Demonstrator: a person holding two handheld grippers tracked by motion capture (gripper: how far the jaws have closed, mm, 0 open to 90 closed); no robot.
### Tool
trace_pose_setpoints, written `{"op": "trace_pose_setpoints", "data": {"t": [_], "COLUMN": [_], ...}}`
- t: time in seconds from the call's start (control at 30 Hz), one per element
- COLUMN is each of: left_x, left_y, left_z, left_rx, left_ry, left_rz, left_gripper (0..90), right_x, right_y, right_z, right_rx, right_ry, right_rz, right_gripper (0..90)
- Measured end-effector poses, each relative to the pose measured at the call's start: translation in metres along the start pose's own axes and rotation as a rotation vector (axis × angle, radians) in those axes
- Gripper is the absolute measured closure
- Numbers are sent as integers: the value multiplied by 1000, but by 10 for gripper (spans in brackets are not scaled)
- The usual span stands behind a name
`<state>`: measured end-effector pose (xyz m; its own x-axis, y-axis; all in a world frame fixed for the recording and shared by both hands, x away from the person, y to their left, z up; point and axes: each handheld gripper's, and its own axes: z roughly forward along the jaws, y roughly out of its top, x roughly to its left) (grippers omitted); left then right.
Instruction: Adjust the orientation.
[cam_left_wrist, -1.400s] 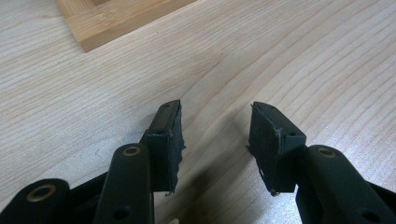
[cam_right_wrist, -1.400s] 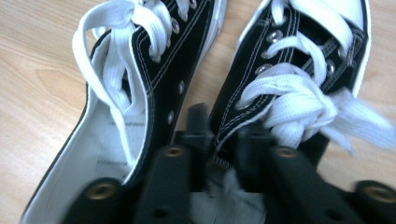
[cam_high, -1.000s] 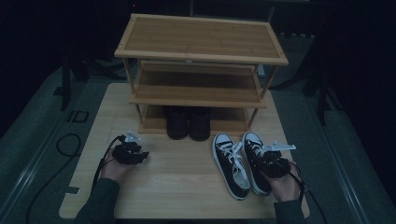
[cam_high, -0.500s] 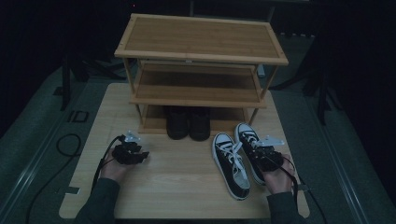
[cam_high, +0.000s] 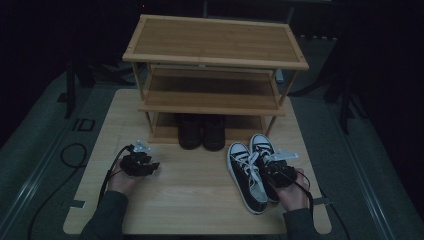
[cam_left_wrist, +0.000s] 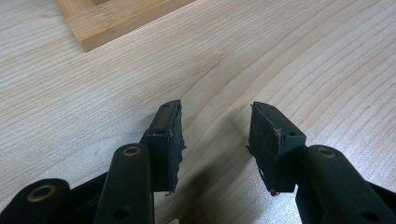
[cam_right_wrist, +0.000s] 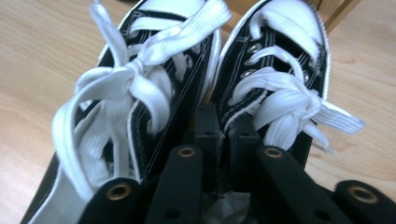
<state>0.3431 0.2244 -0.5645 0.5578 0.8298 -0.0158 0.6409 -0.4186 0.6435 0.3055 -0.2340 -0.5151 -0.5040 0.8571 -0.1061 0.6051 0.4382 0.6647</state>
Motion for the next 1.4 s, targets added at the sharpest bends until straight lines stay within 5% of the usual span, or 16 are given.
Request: {"op": "trace_pose_setpoints", "data": {"t": [0.37,0.6,0.77,0.9,1.27,1.4], "left_x": [0,-1,0,0,0,0], "left_y": [0,0,0,0,0,0], "left_z": [0,0,0,0,0,0], "left_rx": [-1,0,-1,-1,0,-2], "left_ry": [1,1,1,0,1,-2], "left_rz": [2,3,3,1,3,2], "left_gripper": [550,550,550,550,549,549], "right_x": [-7,1,7,7,8,6], "right_y": [-3,-5,-1,4,8,10], "right_z": [-18,-14,0,6,17,18], "right_rx": [8,57,96,108,147,167], "right_ry": [143,165,60,64,49,66], "right_rz": [56,19,-15,-34,-42,-34], "right_gripper": [533,389,482,564,587,703]}}
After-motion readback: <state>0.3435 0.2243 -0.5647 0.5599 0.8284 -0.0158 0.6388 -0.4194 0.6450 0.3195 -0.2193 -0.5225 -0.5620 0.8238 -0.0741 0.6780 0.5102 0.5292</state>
